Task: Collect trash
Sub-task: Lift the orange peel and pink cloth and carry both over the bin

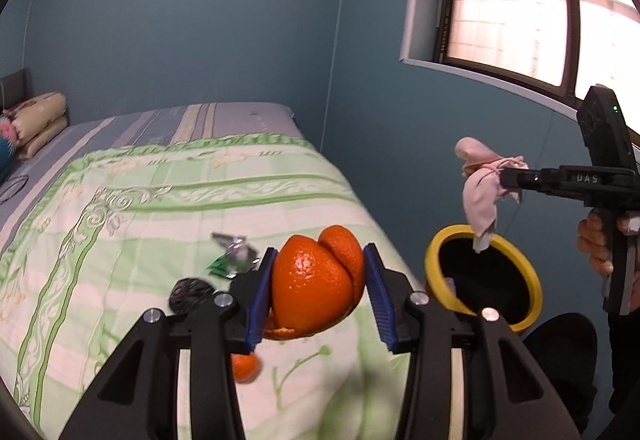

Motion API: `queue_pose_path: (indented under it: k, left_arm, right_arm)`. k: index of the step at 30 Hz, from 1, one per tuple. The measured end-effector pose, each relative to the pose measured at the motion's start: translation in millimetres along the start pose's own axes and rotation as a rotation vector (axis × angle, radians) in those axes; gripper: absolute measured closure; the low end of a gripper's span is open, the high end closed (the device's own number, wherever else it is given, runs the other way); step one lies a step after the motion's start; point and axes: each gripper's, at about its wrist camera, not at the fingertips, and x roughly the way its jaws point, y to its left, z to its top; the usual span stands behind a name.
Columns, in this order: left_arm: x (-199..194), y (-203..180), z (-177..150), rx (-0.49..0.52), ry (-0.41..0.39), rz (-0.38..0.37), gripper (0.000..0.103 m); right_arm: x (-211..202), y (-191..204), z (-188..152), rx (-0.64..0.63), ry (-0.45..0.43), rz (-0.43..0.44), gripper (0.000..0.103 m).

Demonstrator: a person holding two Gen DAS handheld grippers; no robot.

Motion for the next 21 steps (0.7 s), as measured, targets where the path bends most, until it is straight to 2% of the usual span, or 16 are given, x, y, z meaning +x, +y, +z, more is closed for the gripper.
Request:
queue_pose_path:
  k: [11,21]
  left_arm:
    - [13,-60,23,0.070,-0.003,-0.081,0.062]
    - [42,-101,38,0.105,0.008,-0.170,0.062]
  right_arm:
    - [-36,-43,0,0.055,-0.048,-0.070,0.098]
    - [-56,-83,-7,0.097,-0.068,-0.131,0.098]
